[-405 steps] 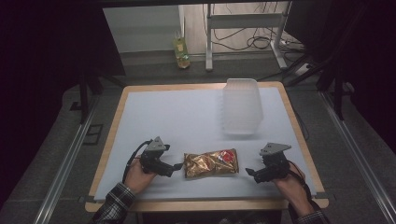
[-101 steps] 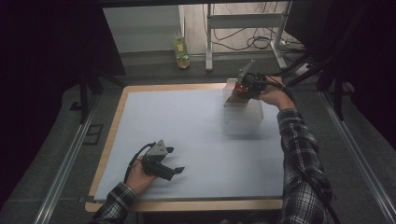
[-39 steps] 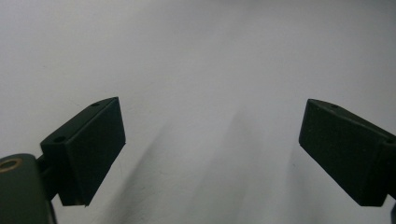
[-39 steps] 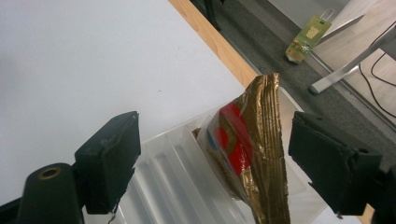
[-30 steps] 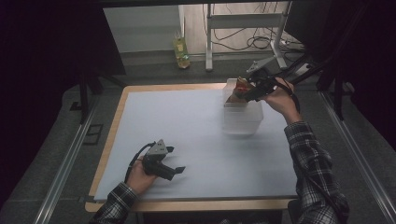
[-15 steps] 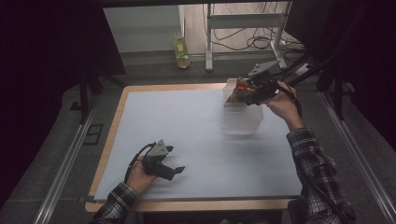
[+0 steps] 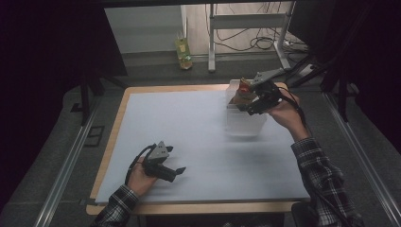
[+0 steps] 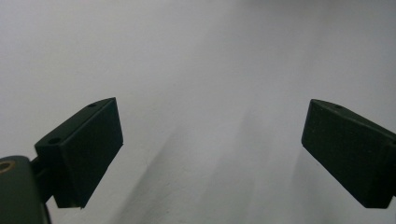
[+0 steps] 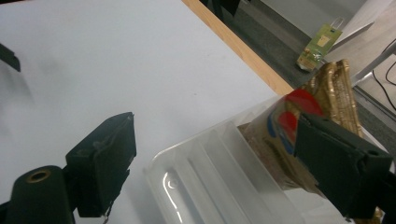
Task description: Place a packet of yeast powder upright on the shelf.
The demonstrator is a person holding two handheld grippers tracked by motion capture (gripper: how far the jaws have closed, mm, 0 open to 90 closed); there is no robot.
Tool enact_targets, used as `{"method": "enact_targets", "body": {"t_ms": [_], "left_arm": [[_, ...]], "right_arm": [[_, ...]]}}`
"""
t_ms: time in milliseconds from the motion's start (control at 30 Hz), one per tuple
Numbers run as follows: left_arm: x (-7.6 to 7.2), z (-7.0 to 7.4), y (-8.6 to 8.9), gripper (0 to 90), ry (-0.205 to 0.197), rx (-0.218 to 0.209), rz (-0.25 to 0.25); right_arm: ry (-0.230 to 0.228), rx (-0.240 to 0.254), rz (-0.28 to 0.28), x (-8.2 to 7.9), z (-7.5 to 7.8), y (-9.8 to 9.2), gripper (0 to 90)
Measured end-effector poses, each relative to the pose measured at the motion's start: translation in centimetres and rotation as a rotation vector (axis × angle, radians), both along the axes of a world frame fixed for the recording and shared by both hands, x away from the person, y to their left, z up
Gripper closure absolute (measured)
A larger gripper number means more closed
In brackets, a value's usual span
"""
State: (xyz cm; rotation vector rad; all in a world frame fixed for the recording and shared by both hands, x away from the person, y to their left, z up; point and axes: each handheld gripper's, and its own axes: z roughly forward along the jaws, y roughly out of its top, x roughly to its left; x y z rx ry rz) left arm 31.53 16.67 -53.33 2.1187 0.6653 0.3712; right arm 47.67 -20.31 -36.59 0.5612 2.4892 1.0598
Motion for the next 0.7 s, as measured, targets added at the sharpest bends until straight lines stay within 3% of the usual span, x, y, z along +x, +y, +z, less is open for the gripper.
{"method": "enact_targets", "body": {"t_ms": [267, 533, 700], "left_arm": [[0.1, 0.0, 0.2, 4.8, 0.010, -0.017, 0.009], [0.4, -0.1, 0.4, 5.0, 0.060, -0.029, 0.013], [0.5, -0.1, 0.5, 4.7, 0.073, -0.038, 0.020]], "right_arm": [[0.002, 0.019, 0.010, -1.5, 0.0, -0.2, 13.2], [0.024, 0.060, 0.003, -2.8, -0.2, -0.8, 11.1], [0.035, 0.058, 0.011, -3.4, -0.5, -0.8, 10.0]]}}
